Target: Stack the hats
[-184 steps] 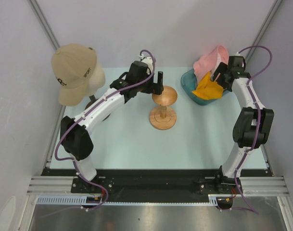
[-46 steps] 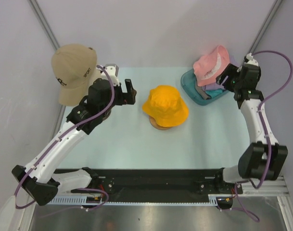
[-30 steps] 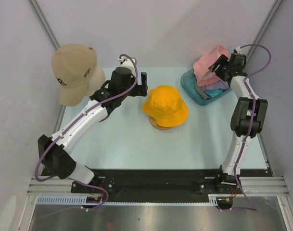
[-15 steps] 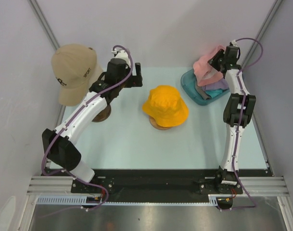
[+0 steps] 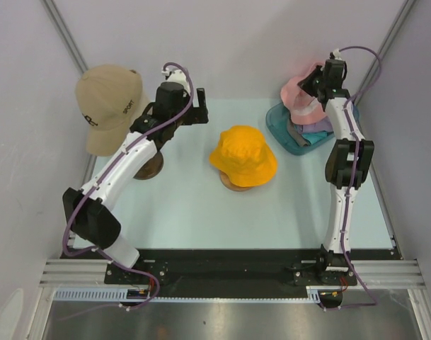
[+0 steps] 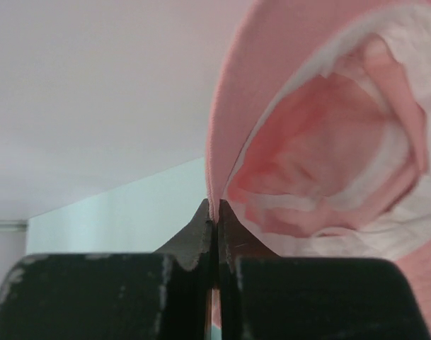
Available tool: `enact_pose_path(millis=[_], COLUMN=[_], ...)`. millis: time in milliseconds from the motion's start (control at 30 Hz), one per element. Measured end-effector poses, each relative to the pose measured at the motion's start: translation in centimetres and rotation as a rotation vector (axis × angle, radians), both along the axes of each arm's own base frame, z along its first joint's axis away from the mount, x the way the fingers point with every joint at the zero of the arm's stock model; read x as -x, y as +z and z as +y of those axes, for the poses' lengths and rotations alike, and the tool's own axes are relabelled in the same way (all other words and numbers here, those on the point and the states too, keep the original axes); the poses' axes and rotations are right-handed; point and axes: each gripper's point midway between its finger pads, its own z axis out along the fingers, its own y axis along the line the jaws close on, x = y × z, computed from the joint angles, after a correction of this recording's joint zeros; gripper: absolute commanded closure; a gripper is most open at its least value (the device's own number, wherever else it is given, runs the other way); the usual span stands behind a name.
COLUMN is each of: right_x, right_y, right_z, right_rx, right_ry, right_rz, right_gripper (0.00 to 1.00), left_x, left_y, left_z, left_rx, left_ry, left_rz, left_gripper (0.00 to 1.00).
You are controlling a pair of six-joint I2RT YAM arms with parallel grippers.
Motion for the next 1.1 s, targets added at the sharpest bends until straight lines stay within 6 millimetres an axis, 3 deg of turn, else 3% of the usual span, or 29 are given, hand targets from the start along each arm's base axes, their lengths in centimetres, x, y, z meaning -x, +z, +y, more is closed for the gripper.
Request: enact_pose_path(millis=[100,200,300,400,500,567,633,867,1000,1100], right_x=[1.2,3.6,7.9,12.1,16.4,17.7,18.4,20.9,23.0,24.2], right_y=[5.8,13.8,22.7,28.7,32.9,33.1,32.0,24.0,22.3,22.0], right_z=[2.6,5.6,9.5,12.9,17.4,20.2,23.0,31.8,34.9,35.7], right_rx=[-0.015,-0.052,-0.101,-0.157,-0.225,-0.254,-0.287,-0.368,-0.396,-0.402], right_ry=[0.048,0.101,0.187,0.281,0.408,0.471,0.529,0.672,0.730,0.756], right_rz=[-0.087,-0.214,-0.371,-0.494,-0.589,-0.594,-0.566,-0.365,-0.312,-0.310], right_gripper=[1.00,1.00,1.00,1.00,1.00,1.00,1.00,1.00,1.00,1.00], left_x=[0.2,1.2,2.7,4.6,6.7,7.7,8.8,11.4,12.2,12.6], left_y=[0.3,0.9,2.1,3.4,4.7,5.4,5.9,6.3,6.6,6.7], left_z=[0.5,1.3,2.3,3.5,4.7,5.3,6.0,7.8,8.3,8.5], left_rx=[0.002,0.006,0.016,0.028,0.044,0.054,0.060,0.062,0.065,0.068], left_ry=[0.010,0.017,0.027,0.040,0.049,0.052,0.059,0.087,0.094,0.094], left_rz=[-0.008,-0.019,-0.047,-0.083,-0.122,-0.144,-0.160,-0.185,-0.195,-0.200], left_gripper=[0.00,0.00,0.00,0.00,0.00,0.00,0.00,0.00,0.00,0.00])
